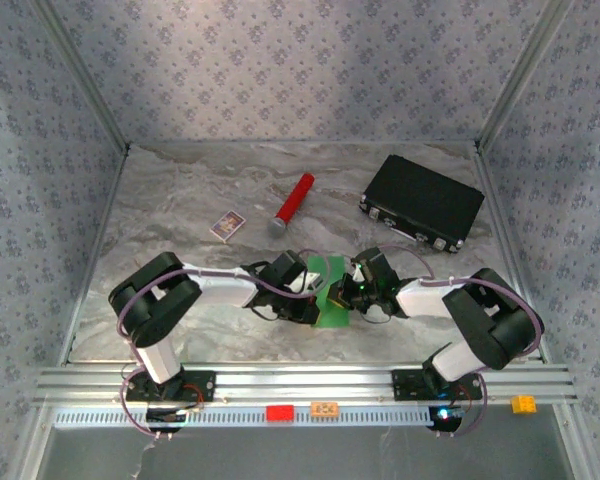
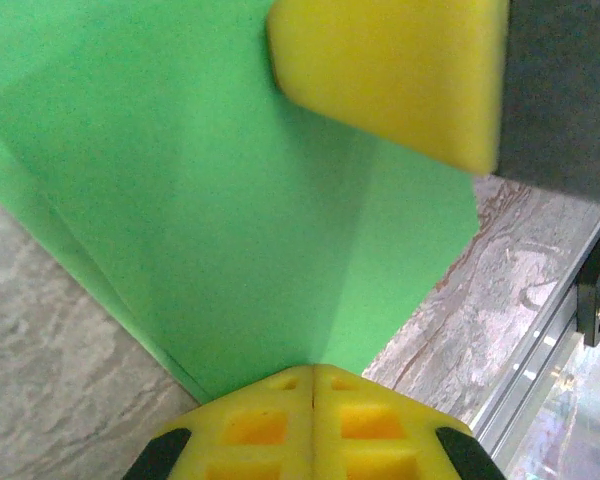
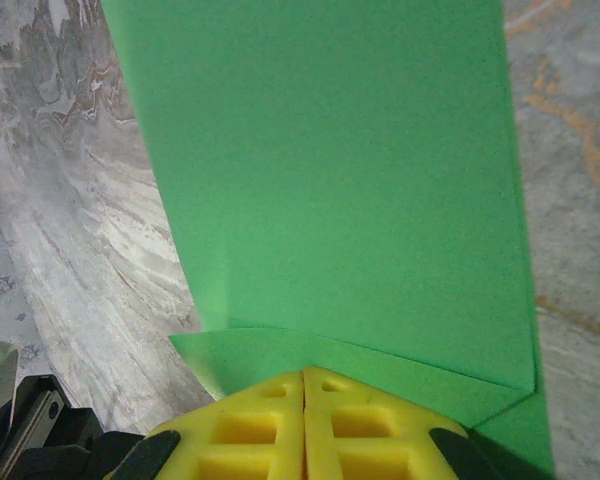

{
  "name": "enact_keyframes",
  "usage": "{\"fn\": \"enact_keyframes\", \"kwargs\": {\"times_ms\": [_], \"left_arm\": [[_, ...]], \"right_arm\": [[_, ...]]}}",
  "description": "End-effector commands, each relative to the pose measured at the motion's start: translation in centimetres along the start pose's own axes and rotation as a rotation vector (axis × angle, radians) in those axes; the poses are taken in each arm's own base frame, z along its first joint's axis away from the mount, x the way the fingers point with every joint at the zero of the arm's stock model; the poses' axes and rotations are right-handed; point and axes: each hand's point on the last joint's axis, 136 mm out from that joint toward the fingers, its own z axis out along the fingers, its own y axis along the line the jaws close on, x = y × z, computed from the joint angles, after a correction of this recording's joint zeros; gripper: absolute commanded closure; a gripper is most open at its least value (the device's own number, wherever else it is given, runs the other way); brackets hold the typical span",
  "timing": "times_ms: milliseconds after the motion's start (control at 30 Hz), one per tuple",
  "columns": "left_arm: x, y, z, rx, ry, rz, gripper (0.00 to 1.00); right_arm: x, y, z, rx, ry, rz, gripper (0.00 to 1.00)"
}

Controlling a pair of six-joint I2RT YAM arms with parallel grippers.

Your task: Fold a paper plane with a square sheet of paper (pick it up from the middle)

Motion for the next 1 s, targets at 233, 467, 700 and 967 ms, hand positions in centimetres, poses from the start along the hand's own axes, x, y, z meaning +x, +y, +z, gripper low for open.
{"fn": "enact_keyframes", "kwargs": {"times_ms": [233,467,700,967], "left_arm": [[2.9,0.7,-1.0,-0.049,0.077,0.008,1.0],[2.3,-0.6,-1.9,-0.031,0.042,0.05,1.0],[-0.8,-3.4,-4.0,0.026,-0.09,0.103,0.99],[-3.4,-2.7,-0.9,0.005,-0.06,0.079,1.0]], "right_arm": [[0.4,-2.8,-0.3,0.097,-0.007,0.044,0.9],[0.4,-2.6,-0.3,0.093,-0.007,0.043,0.9],[0.3,-2.5,-0.3,0.09,-0.01,0.042,0.9],[0.2,-2.5,-0.3,0.09,-0.013,0.042,0.9]]}}
